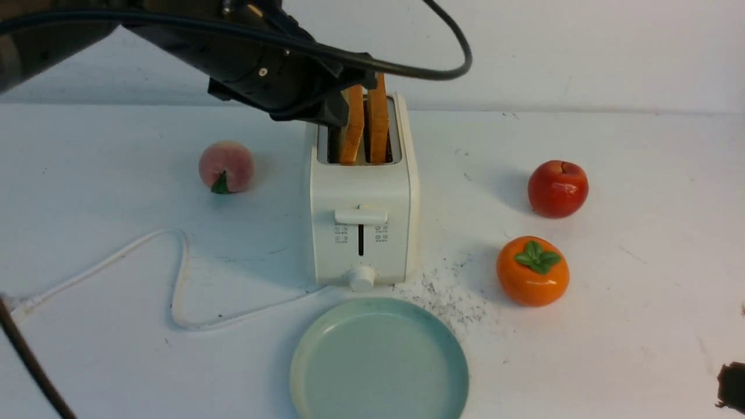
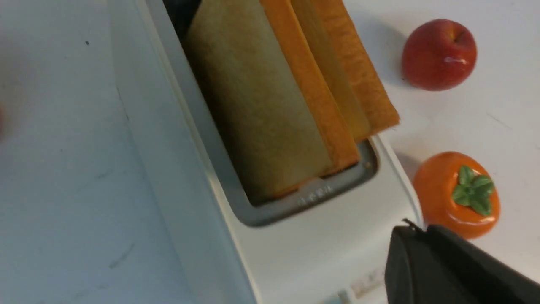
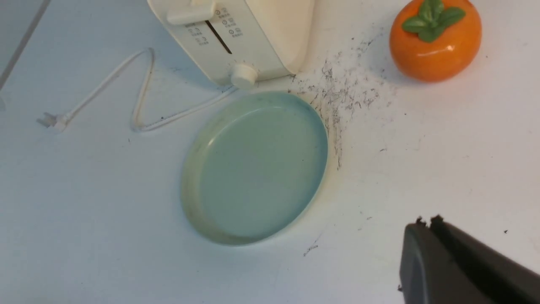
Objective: Take toasted bread from bread machine on white table place on plate.
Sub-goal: 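Reach for a toast slice standing in the toaster with the left gripper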
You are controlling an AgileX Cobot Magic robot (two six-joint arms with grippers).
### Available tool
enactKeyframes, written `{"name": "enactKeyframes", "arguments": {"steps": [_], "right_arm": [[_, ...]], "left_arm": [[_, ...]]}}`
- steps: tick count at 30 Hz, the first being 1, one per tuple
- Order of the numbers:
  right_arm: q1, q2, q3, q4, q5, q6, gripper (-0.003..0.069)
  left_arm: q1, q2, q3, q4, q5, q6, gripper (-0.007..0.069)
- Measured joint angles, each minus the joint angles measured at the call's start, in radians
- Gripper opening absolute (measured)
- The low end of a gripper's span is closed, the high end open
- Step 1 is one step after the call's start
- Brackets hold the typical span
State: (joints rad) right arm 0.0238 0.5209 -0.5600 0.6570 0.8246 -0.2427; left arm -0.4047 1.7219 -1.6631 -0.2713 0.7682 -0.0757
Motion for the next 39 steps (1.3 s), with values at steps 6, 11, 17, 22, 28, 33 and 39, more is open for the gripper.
{"name": "enactKeyframes", "arguments": {"steps": [6, 11, 17, 22, 28, 33, 39], "right_arm": [[0.0, 0.0, 0.0, 0.0, -0.007, -0.001, 0.0012], [0.0, 0.0, 0.0, 0.0, -0.01, -0.001, 0.0015], [0.0, 0.0, 0.0, 0.0, -0.02, -0.001, 0.002], [0.0, 0.0, 0.0, 0.0, -0.022, -0.002, 0.0022], [0.0, 0.0, 0.0, 0.0, -0.022, -0.002, 0.0032], [0.0, 0.0, 0.0, 0.001, -0.022, -0.002, 0.0035], [0.0, 0.0, 0.0, 0.0, -0.022, -0.002, 0.0037]], "left_arm": [[0.0, 0.089, -0.011, 0.047, -0.083, 0.033, 0.0276], [0.0, 0.106, -0.012, 0.048, -0.115, 0.036, 0.0434], [0.0, 0.109, -0.012, 0.047, -0.162, 0.038, 0.049], [0.0, 0.133, -0.014, 0.055, -0.176, 0.04, 0.0465], [0.0, 0.139, -0.014, 0.111, -0.173, 0.04, 0.014], [0.0, 0.109, -0.014, 0.124, -0.153, 0.04, 0.0091], [0.0, -0.026, -0.013, 0.129, -0.142, 0.04, 0.0092]]}}
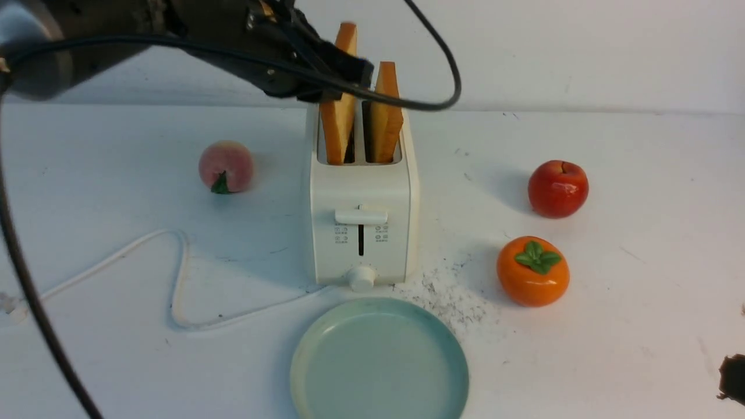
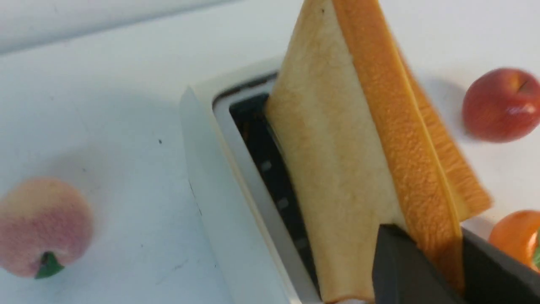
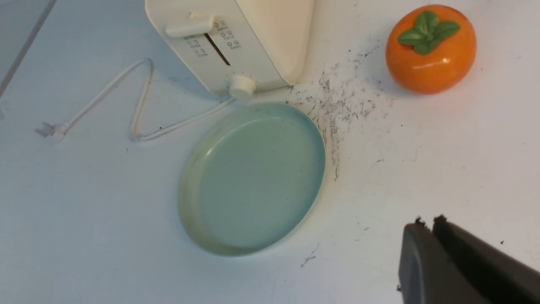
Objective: Take toasted bread from bread machine on white table place on plate.
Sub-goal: 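Reach for a toast slice standing in the toaster with the left gripper, then place the slice of bread on the plate with the left gripper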
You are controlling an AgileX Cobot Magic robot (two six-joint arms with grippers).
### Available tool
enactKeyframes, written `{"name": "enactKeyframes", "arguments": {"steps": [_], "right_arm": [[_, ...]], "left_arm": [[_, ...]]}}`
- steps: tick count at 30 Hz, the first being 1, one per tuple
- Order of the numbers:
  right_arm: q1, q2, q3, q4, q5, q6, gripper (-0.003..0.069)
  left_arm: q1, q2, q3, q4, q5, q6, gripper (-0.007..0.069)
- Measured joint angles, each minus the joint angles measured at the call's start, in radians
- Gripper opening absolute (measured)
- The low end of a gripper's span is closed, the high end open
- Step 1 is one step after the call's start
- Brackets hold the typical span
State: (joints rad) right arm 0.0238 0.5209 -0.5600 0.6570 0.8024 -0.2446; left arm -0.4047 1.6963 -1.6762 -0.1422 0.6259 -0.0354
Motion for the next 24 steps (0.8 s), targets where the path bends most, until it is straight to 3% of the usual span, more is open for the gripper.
{"name": "enactKeyframes", "arguments": {"steps": [9, 15, 24], "right_arm": [[0.0, 0.0, 0.0, 0.0, 0.0, 0.0, 0.0044], [0.0, 0.0, 0.0, 0.0, 0.0, 0.0, 0.0053], [0.0, 0.0, 0.0, 0.0, 0.0, 0.0, 0.0065]], "left_arm": [[0.0, -0.257, -0.003, -0.036, 0.226, 0.027, 0.0092], [0.0, -0.285, 0.007, -0.17, 0.585, 0.147, 0.0092], [0.0, -0.221, 0.256, -0.485, 0.622, 0.439, 0.0092]]}}
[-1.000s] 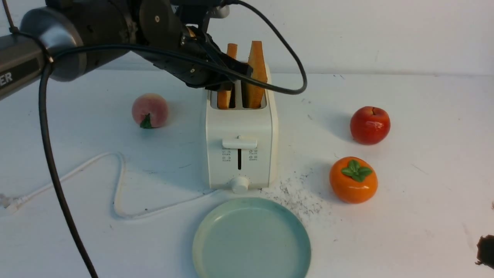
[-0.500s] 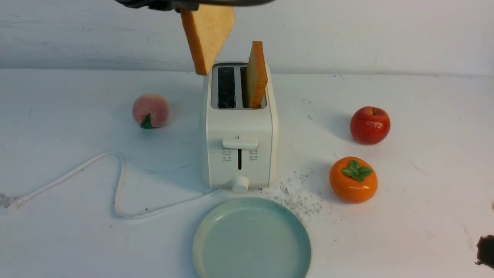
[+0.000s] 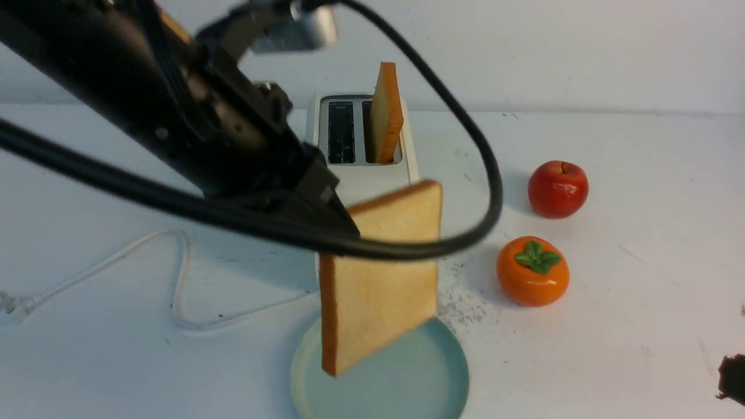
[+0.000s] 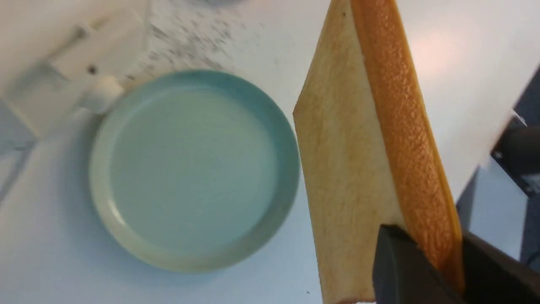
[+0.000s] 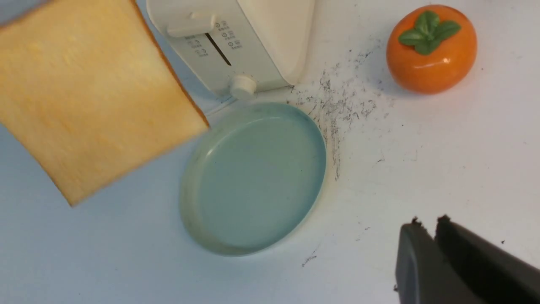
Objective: Take toasted bread from bread machine on white table place on plate.
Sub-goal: 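Place the slice of bread on the plate with the left gripper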
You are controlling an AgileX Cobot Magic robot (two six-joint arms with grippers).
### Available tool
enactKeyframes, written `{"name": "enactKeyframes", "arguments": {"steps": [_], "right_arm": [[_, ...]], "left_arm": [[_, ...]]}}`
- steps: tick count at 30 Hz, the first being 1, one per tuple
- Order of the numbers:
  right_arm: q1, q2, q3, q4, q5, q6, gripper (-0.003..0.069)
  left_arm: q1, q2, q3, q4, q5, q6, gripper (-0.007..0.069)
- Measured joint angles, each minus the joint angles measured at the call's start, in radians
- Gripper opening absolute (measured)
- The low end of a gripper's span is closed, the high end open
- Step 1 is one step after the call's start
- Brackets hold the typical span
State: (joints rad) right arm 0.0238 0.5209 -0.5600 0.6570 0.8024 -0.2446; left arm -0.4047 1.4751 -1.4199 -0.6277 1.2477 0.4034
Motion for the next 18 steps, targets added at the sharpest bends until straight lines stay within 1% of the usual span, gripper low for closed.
{"name": "enactKeyframes", "arguments": {"steps": [1, 4, 6, 14, 18], "right_arm": [[0.0, 0.0, 0.0, 0.0, 0.0, 0.0, 0.0066], [0.0, 0.0, 0.0, 0.0, 0.0, 0.0, 0.0069], [0.0, 0.0, 0.0, 0.0, 0.0, 0.0, 0.0072], [0.0, 0.0, 0.0, 0.0, 0.0, 0.0, 0.008], [0.0, 0.0, 0.0, 0.0, 0.0, 0.0, 0.0083]], "left_arm": [[0.0, 0.003, 0.006, -0.004, -0.001, 0.006, 0.0092], [0.0, 0.071, 0.1, -0.05, -0.011, 0.103, 0.0092], [0.0, 0.111, 0.118, -0.058, -0.015, 0.127, 0.0092], [0.0, 0.262, 0.124, -0.072, -0.04, 0.164, 0.0092], [0.0, 0.271, 0.124, -0.077, -0.042, 0.208, 0.0092]]}}
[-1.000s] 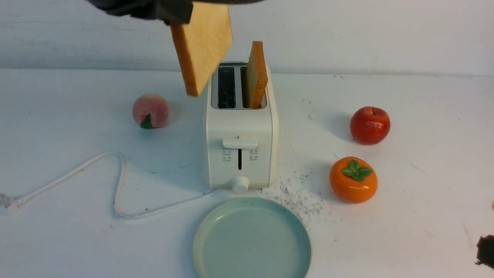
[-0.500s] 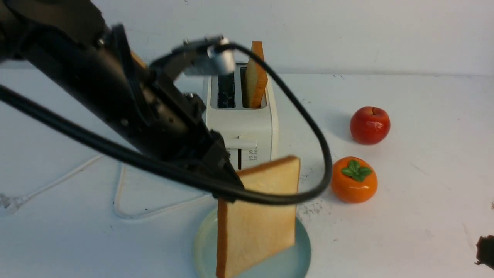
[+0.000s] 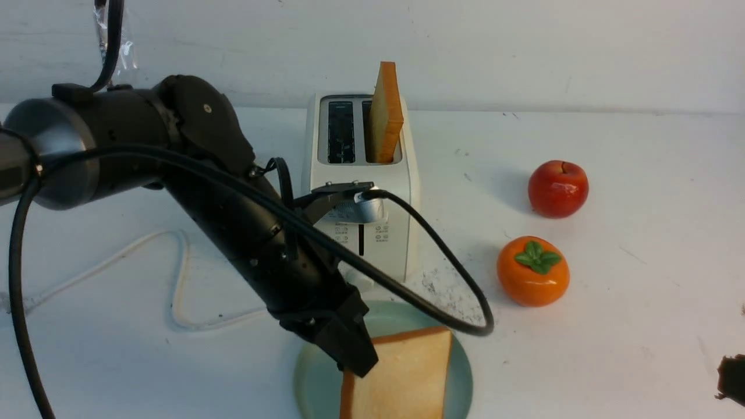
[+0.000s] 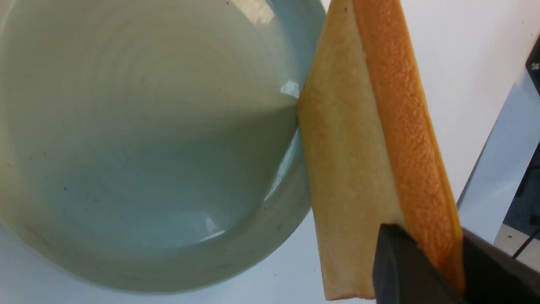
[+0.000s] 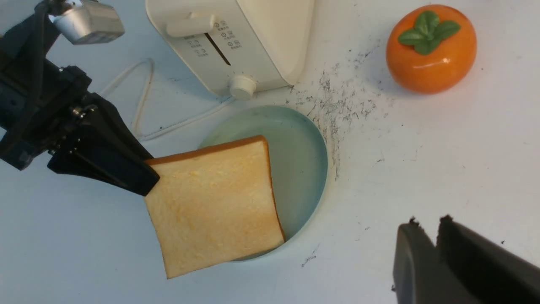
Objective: Take toasted bread from bread machine on white table place on plate.
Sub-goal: 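Place the slice of bread on the plate with the left gripper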
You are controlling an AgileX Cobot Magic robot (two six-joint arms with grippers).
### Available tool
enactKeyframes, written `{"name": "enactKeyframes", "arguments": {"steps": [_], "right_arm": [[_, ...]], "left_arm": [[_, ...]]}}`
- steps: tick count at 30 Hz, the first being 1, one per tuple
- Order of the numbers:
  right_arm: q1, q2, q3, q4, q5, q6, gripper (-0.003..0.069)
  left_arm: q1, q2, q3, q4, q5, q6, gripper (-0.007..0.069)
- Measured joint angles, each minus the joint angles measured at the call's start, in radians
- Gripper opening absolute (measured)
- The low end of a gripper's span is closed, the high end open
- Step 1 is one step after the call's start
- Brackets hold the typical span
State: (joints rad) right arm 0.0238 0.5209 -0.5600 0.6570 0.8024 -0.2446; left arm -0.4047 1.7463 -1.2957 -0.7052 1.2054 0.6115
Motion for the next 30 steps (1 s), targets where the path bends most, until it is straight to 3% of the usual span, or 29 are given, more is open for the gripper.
{"name": "enactKeyframes", "arguments": {"steps": [30], "right_arm": [[0.0, 0.0, 0.0, 0.001, 0.0, 0.0, 0.0108]], "left_arm": [[0.0, 0.047, -0.069, 0.012, -0.067, 0.03, 0.0092]]}}
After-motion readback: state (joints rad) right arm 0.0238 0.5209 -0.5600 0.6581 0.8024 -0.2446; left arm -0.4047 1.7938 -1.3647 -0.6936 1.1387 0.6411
